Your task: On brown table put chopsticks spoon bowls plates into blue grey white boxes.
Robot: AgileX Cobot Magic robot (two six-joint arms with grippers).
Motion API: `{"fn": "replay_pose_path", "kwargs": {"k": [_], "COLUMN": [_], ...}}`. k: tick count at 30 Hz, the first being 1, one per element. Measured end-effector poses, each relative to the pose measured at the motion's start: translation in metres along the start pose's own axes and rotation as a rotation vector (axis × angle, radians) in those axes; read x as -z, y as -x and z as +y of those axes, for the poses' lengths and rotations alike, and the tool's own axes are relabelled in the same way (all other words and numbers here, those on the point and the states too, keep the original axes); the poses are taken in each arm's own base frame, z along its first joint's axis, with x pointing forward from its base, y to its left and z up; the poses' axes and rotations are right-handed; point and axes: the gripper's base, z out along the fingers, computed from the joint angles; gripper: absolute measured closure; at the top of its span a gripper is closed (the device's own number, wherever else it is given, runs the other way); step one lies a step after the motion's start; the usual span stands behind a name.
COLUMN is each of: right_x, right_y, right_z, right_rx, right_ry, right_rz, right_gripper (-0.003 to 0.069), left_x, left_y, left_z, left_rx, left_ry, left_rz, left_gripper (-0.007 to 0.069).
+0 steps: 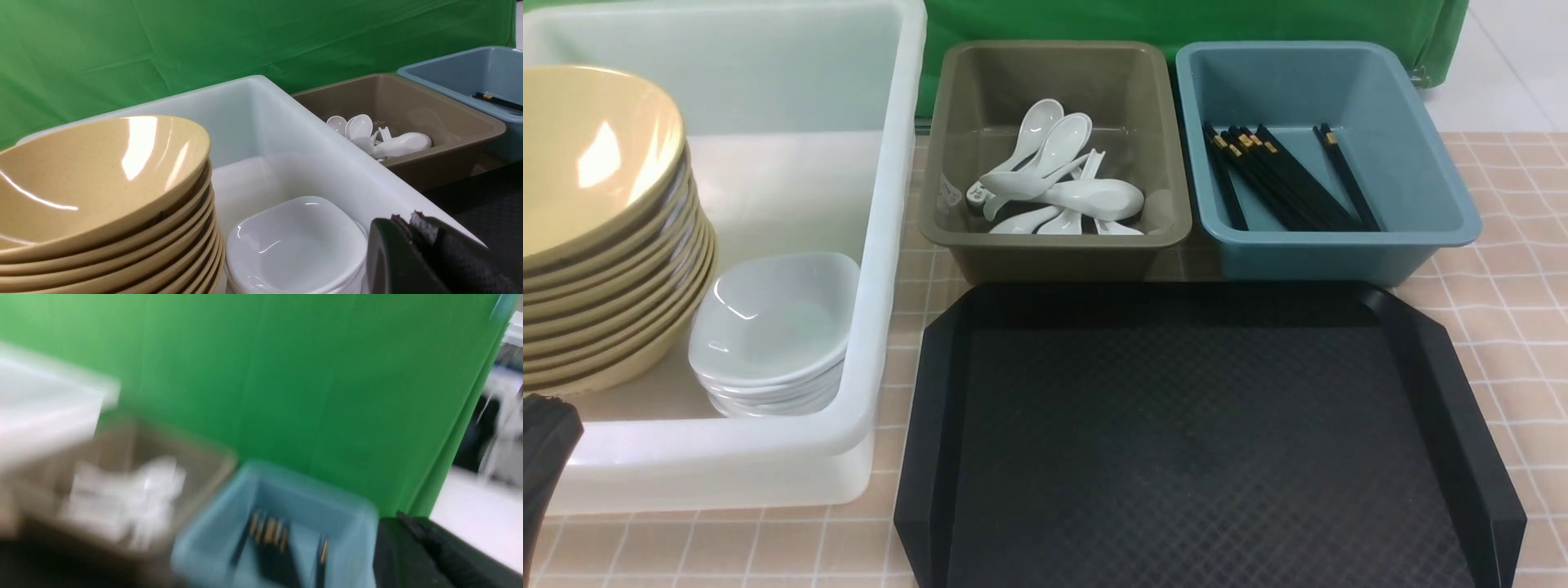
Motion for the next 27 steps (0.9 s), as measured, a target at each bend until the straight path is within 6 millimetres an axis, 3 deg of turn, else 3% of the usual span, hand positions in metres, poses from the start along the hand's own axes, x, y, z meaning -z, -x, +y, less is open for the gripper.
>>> {"fn": "replay_pose_path", "kwargs": {"k": [2,3,4,6,11,19,27], "right_x": [0.006,0.01,0.011,0.017,0.026,0.036,0.065], "right_y": [-0.023,-0.044,-0.047,-0.076,-0.111,-0.104,-0.099], "right_z": [0.007,0.013,0.014,0.022,0.032,0.024,0.016], "right_rx": [0.001,-0.001,-0.003,-0.03,-0.101,-0.161,-0.16], "right_ry": [0.013,0.026,0.028,0.045,0.055,-0.038,-0.213], "right_rz": [0.045,0.088,0.093,0.15,0.252,0.145,0.006], "right_gripper": [0.061,0.0609,0.0609,0.0609,0.0606,0.0601,0.059], "left_x": [0.0,0.0,0.0,0.0,0.0,0.0,0.0], "left_y": [0.0,0.0,0.0,0.0,0.0,0.0,0.0], "left_z": [0.0,0.0,0.0,0.0,0.0,0.0,0.0], "left_rx": [0.0,0.0,0.0,0.0,0.0,0.0,0.0], "left_ry": [0.0,0.0,0.0,0.0,0.0,-0.001,-0.001], "left_rz": [0.0,0.001,0.001,0.001,0.001,0.002,0.002], "left_gripper": [0.0616,0.0616,0.0616,0.0616,0.0616,0.0616,0.0616]}}
